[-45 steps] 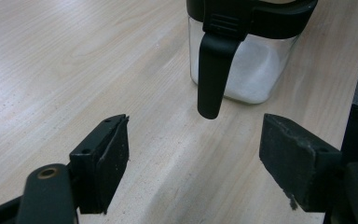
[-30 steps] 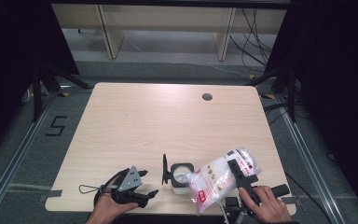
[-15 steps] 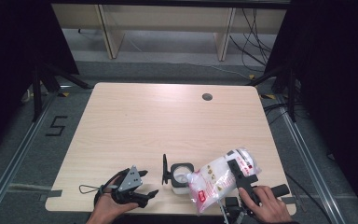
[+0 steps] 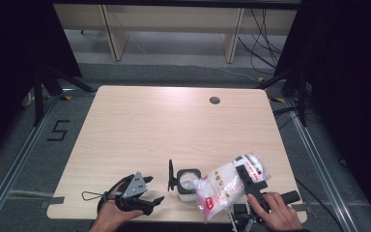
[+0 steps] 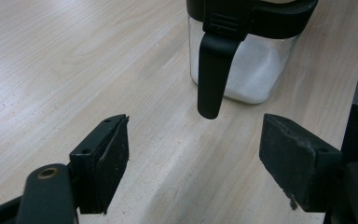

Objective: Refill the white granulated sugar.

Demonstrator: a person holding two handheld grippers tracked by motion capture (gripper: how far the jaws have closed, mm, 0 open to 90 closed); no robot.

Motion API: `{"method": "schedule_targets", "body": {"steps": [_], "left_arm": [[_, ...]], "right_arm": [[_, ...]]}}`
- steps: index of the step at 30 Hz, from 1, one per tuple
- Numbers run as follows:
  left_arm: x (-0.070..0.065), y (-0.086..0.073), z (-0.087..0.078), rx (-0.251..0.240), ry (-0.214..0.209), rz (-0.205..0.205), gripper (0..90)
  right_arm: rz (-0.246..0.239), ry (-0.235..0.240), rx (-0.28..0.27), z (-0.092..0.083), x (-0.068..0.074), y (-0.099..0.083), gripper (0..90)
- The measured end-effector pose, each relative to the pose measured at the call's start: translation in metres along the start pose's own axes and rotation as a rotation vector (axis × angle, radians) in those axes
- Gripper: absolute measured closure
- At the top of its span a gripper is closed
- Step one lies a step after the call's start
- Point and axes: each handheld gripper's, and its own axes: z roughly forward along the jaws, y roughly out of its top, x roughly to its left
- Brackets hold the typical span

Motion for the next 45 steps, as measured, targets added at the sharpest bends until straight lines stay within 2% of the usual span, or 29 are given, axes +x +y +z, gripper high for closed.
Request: {"method": "schedule_targets", "body": {"steps": [5, 6, 9, 10, 16, 17, 19, 20, 21, 22, 29, 31, 33, 37, 38, 40, 41, 42, 45], "left_arm": [[0.0004, 0.0003, -0.0005, 0.004, -0.007, 0.001, 23.7], [0.0016, 0.0004, -0.0014, 0.018, -0.005, 0.017, 23.7], [0.0015, 0.0004, -0.0013, 0.016, -0.006, 0.014, 23.7], [0.0004, 0.0003, -0.0005, 0.003, -0.008, 0.0, 23.7], [0.0004, 0.0003, -0.0006, 0.004, -0.008, 0.001, 23.7], [0.0016, 0.0005, -0.0014, 0.017, -0.005, 0.017, 23.7], [0.0015, 0.0005, -0.0014, 0.016, -0.005, 0.015, 23.7], [0.0004, 0.0003, -0.0006, 0.003, -0.008, 0.0, 23.7], [0.0015, 0.0004, -0.0014, 0.017, -0.006, 0.015, 23.7], [0.0004, 0.0003, -0.0006, 0.003, -0.008, 0.0, 23.7], [0.0005, 0.0004, -0.0007, 0.003, -0.007, 0.001, 23.7], [0.0014, 0.0005, -0.0014, 0.014, -0.006, 0.013, 23.7], [0.0004, 0.0004, -0.0006, 0.002, -0.008, 0.001, 23.7], [0.0005, 0.0004, -0.0007, 0.003, -0.007, 0.001, 23.7], [0.0005, 0.0004, -0.0007, 0.003, -0.007, 0.001, 23.7], [0.0009, 0.0004, -0.0009, 0.007, -0.006, 0.005, 23.7], [0.0004, 0.0004, -0.0006, 0.002, -0.007, -0.001, 23.7], [0.0006, 0.0004, -0.0007, 0.003, -0.007, 0.001, 23.7], [0.0005, 0.0003, -0.0005, 0.004, -0.008, 0.0, 23.7]], "right_arm": [[-0.002, -0.001, 0.0, -0.0001, -0.0001, 0.0002, 43.6], [-0.002, -0.001, 0.0, -0.0001, -0.0001, 0.0002, 43.5], [-0.004, -0.001, 0.001, -0.0002, -0.0001, 0.0002, 43.6], [-0.004, -0.002, 0.001, -0.0003, -0.0001, 0.0003, 43.6], [-0.008, -0.003, 0.002, -0.0005, -0.0002, 0.0004, 43.7], [-0.007, -0.003, 0.001, -0.0004, -0.0002, 0.0004, 43.7], [-0.008, -0.007, -0.002, -0.0002, 0.0, 0.0004, 43.7], [-0.007, -0.008, -0.005, 0.0, 0.0002, 0.0003, 43.7], [-0.01, -0.004, 0.001, -0.0005, -0.0002, 0.0004, 43.7], [-0.01, -0.004, 0.001, -0.0005, -0.0001, 0.0004, 43.7], [-0.01, -0.004, 0.001, -0.0005, -0.0001, 0.0004, 43.9], [-0.01, -0.004, 0.0, -0.0005, -0.0001, 0.0004, 44.0], [-0.01, -0.004, 0.001, -0.0005, -0.0001, 0.0004, 44.0], [-0.01, -0.003, 0.0, -0.0005, -0.0001, 0.0002, 44.0], [0.011, -0.01, -0.007, 0.0002, 0.0012, 0.0002, 44.1], [0.017, -0.01, -0.01, 0.0005, 0.0017, -0.0001, 44.1], [0.004, -0.007, -0.015, 0.0009, 0.0013, -0.0009, 44.1], [0.033, -0.003, -0.013, 0.0014, 0.0034, -0.0011, 44.1], [0.036, -0.007, -0.009, 0.0009, 0.0037, -0.0011, 44.3]]}}
